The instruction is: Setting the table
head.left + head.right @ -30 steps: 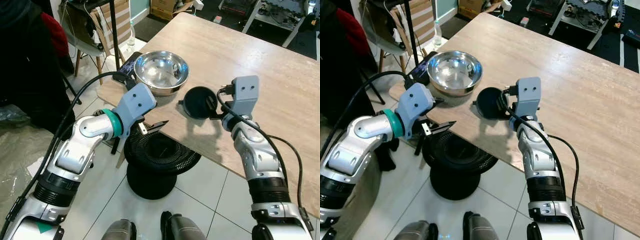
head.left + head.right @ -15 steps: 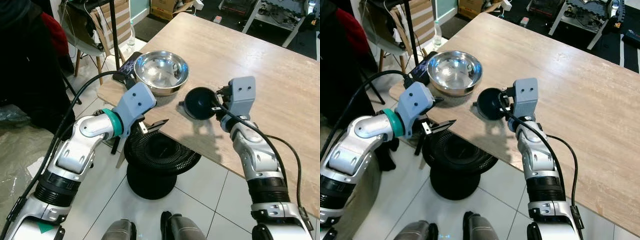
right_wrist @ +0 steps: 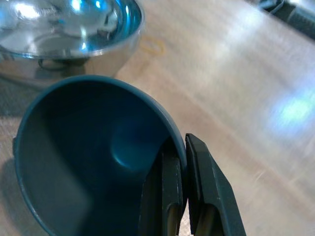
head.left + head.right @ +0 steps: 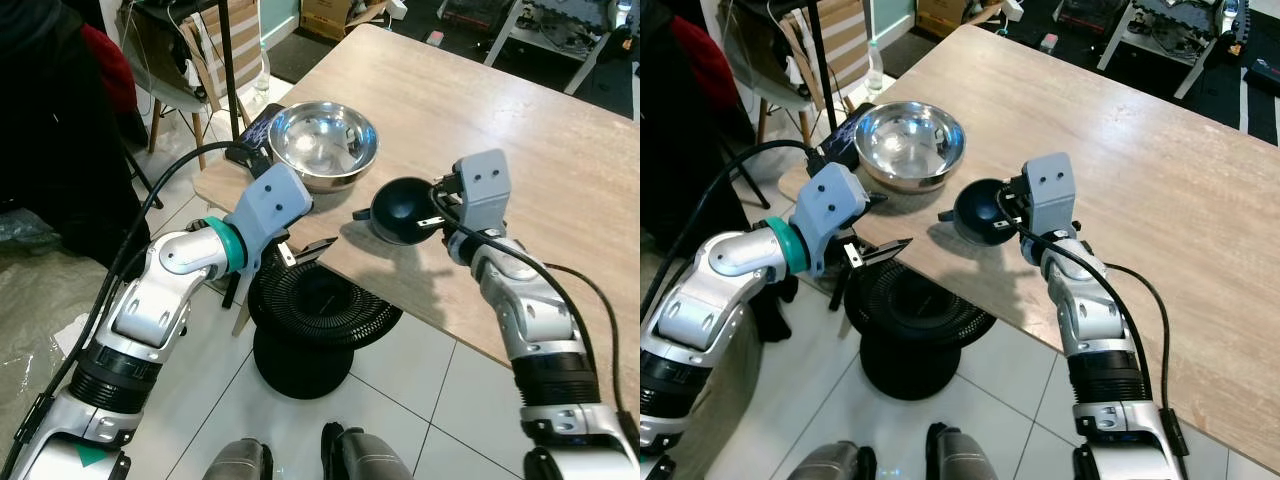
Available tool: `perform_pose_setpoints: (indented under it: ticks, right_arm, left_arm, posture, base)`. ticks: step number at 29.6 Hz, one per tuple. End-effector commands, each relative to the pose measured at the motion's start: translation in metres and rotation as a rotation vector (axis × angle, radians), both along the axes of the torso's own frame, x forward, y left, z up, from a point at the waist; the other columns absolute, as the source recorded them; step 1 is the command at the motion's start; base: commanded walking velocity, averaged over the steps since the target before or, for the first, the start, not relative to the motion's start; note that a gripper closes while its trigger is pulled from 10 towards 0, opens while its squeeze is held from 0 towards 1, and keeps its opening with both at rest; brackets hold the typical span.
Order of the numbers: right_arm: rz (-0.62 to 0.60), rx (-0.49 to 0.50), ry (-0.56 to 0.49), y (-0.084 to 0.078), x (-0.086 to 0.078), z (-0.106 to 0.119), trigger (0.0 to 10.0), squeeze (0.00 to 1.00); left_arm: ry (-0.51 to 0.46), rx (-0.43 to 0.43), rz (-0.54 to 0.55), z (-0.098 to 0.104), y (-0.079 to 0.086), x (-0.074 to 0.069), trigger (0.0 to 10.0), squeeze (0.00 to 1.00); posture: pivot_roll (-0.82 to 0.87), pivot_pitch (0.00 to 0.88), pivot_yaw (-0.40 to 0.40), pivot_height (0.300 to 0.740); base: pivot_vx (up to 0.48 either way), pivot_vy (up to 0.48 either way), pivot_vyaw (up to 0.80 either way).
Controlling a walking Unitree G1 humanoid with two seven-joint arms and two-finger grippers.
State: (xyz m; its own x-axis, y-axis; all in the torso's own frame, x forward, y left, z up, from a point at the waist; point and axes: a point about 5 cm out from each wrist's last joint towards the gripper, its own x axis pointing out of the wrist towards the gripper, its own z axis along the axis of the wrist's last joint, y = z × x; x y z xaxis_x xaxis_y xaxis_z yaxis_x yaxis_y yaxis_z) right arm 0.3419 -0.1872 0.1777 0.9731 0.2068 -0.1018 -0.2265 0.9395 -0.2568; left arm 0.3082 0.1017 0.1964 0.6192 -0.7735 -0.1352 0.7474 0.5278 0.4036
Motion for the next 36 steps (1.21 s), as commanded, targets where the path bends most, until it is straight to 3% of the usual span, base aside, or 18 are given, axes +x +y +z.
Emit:
perform_pose_setpoints:
  ticks: [1,2,3,4,8,16,18,20,23,30,36]
  right_arm:
    - [0.018,-0.019,-0.014,0.001,0.0,0.007,0.0,0.0]
    - [0.064,-0.075,-0.023,0.004,0.0,0.012,6.2,0.0]
    - [0.064,-0.075,-0.023,0.004,0.0,0.012,6.2,0.0]
    - [0.11,-0.125,-0.034,0.008,0.0,0.018,10.0,0.0]
    - [0.182,-0.214,-0.056,0.017,0.004,0.029,10.0,0.0]
    - [0.129,-0.098,0.029,0.01,0.011,0.025,10.0,0.0]
    - [0.013,0.081,0.104,-0.013,0.019,0.028,10.0,0.0]
    - [-0.074,0.194,0.156,-0.03,0.025,0.03,10.0,0.0]
    - [-0.112,0.245,0.218,-0.041,0.026,0.029,10.0,0.0]
    - [-0.102,0.272,0.274,-0.044,0.024,0.028,10.0,0.0]
    - [-0.017,0.154,0.4,-0.048,0.008,0.016,10.0,0.0]
  left_arm:
    - [0.003,-0.001,-0.008,0.0,-0.002,-0.001,10.0,0.0]
    - [0.003,-0.002,-0.009,0.0,-0.003,-0.001,10.0,0.0]
    - [0.003,-0.002,-0.009,0.0,-0.003,-0.001,10.0,0.0]
    - [0.004,-0.002,-0.01,0.0,-0.003,-0.001,10.0,0.0]
    - [0.004,-0.003,-0.01,-0.001,-0.004,0.0,10.0,0.0]
    - [0.004,-0.004,-0.01,-0.001,-0.005,-0.001,10.0,0.0]
    - [0.006,-0.002,-0.014,-0.002,-0.005,-0.001,10.0,0.0]
    - [0.006,-0.001,-0.016,-0.002,-0.005,-0.001,10.0,0.0]
    - [0.005,-0.003,-0.016,-0.002,-0.006,-0.001,10.0,0.0]
    - [0.006,-0.003,-0.015,-0.003,-0.006,-0.002,10.0,0.0]
    - [0.009,0.002,-0.016,-0.004,-0.005,-0.003,10.0,0.0]
  posture:
    - [0.04,0.057,-0.025,0.74]
    - [0.04,0.057,-0.025,0.74]
    - [0.04,0.057,-0.025,0.74]
    - [0.04,0.056,-0.026,0.74]
    - [0.04,0.055,-0.028,0.74]
    - [0.04,0.054,-0.032,0.74]
    - [0.02,0.052,-0.033,0.74]
    - [0.02,0.049,-0.036,0.74]
    - [0.01,0.049,-0.043,0.74]
    - [0.01,0.048,-0.045,0.74]
    - [0.01,0.051,-0.045,0.74]
  base:
    - [0.0,0.0,0.0]
    - [0.0,0.0,0.0]
    - [0.0,0.0,0.0]
    - [0.0,0.0,0.0]
    - [0.0,0.0,0.0]
    - [0.0,0.0,0.0]
    - [0.0,0.0,0.0]
    - [0.0,0.0,0.0]
    - [0.0,0.0,0.0]
    - [0.0,0.0,0.0]
    - [0.0,0.0,0.0]
